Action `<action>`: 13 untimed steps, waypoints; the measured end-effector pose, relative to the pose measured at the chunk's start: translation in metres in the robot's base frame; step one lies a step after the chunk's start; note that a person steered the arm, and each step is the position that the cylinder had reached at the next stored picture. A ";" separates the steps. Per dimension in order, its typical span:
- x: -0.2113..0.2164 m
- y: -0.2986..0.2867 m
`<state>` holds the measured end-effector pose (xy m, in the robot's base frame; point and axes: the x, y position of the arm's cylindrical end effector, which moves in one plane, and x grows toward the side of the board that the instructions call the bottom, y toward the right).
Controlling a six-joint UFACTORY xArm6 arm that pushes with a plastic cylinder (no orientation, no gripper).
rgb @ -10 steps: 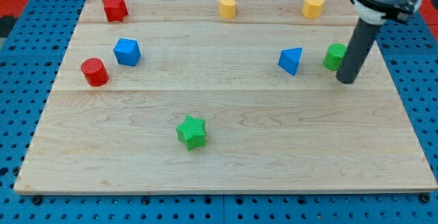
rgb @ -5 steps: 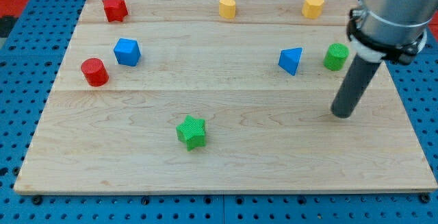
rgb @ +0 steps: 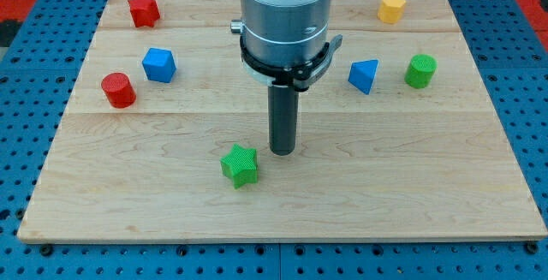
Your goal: Move the green star to the bottom left corner
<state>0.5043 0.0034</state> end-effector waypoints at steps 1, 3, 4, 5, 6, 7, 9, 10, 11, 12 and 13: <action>0.011 -0.003; 0.034 -0.024; 0.035 -0.048; 0.031 -0.071; 0.024 -0.112; 0.021 -0.150; -0.023 -0.182; -0.023 -0.184; -0.023 -0.171; -0.008 -0.169; 0.021 -0.171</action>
<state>0.5253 -0.1675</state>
